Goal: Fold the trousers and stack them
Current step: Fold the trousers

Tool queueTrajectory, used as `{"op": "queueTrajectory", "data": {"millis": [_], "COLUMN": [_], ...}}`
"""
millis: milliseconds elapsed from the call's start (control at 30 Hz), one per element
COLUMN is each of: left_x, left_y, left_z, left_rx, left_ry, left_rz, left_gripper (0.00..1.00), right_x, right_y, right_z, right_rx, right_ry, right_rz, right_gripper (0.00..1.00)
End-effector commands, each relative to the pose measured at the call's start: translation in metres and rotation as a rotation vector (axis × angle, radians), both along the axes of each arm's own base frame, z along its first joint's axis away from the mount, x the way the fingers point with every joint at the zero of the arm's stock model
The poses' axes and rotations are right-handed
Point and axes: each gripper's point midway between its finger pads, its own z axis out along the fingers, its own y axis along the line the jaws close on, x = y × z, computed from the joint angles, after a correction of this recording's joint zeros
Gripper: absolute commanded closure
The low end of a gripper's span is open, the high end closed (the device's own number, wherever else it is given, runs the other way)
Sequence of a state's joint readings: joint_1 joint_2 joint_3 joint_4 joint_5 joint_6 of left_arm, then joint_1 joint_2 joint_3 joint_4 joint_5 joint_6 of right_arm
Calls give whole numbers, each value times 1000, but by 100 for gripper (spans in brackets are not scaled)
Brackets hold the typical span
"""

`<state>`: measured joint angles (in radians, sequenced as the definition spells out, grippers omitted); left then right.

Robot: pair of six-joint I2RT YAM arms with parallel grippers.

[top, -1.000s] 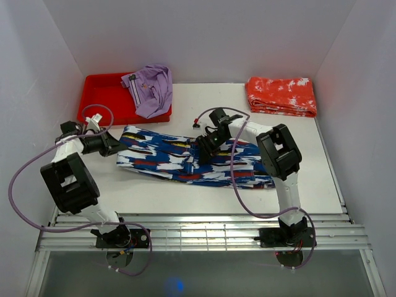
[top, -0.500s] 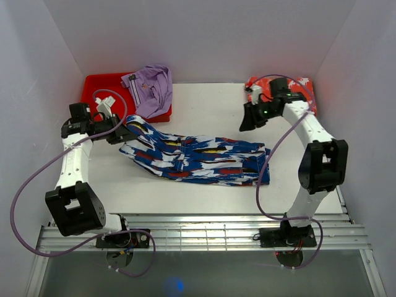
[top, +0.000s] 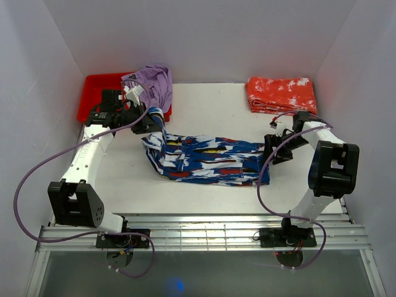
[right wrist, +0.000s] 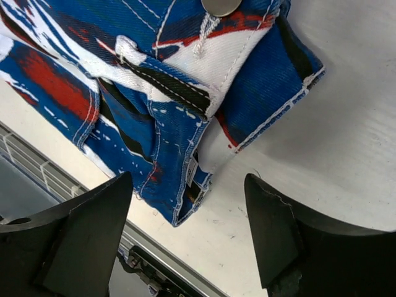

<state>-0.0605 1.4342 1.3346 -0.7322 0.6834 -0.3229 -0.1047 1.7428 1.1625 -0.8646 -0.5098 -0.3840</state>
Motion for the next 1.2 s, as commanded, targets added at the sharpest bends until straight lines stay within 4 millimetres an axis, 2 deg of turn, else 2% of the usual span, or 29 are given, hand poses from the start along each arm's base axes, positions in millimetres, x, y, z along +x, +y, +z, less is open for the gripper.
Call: {"op": "queueTrajectory", "data": {"millis": [0, 33, 67, 100, 133, 167, 267, 567, 600, 667, 800, 833, 933, 967, 1033, 1067, 1133, 1167], "left_x": [10, 9, 9, 8, 3, 4, -5, -22, -22, -28, -35, -33, -30, -28, -27, -25, -25, -25], "left_y": [-12, -21, -24, -29, -41, -46, -76, -167, -177, -200, -245, -253, -272, -280, -294, -301, -316, -322], "left_z": [29, 30, 30, 29, 28, 24, 17, 18, 10, 13, 5, -9, -28, -43, -52, -65, -65, -74], "left_rx": [-25, -26, -18, -17, -16, -7, -5, -66, -71, -97, -134, -128, -126, -133, -147, -145, -158, -155], "left_ry": [-80, -84, -89, -85, -84, -73, -44, -25, 8, 3, 0, 27, 57, 109, 134, 160, 147, 163], "left_rz": [23, 5, 7, -1, -25, -20, -73, -183, -186, -222, -264, -259, -253, -243, -242, -234, -239, -237], "left_gripper": [100, 100, 100, 100, 100, 100, 100, 100, 100, 100, 100, 100, 100, 100, 100, 100, 100, 100], "right_x": [-2, -4, -10, -7, -7, -6, -2, 5, 5, 5, 4, 3, 3, 2, 1, 0, -2, -2], "right_y": [9, 10, 12, 12, 13, 14, 18, 26, 27, 27, 28, 28, 29, 30, 30, 31, 32, 32], "right_z": [-2, -5, -12, -17, -19, -23, -23, -17, -17, -16, -16, -16, -15, -15, -15, -15, -15, -15], "right_rx": [91, 101, 105, 108, 114, 120, 155, 201, 202, 204, 205, 206, 217, 218, 222, 225, 231, 234], "right_ry": [23, 28, 50, 40, 44, 54, 52, 31, 29, 22, 13, 15, 10, 10, 3, 6, 8, 10], "right_rz": [-33, -37, -43, -44, -46, -46, -45, -36, -32, -28, -26, -27, -25, -25, -18, -18, -16, -15], "right_gripper": [21, 22, 31, 38, 48, 68, 92, 92, 92, 92, 92, 92, 92, 92, 92, 92, 92, 92]}}
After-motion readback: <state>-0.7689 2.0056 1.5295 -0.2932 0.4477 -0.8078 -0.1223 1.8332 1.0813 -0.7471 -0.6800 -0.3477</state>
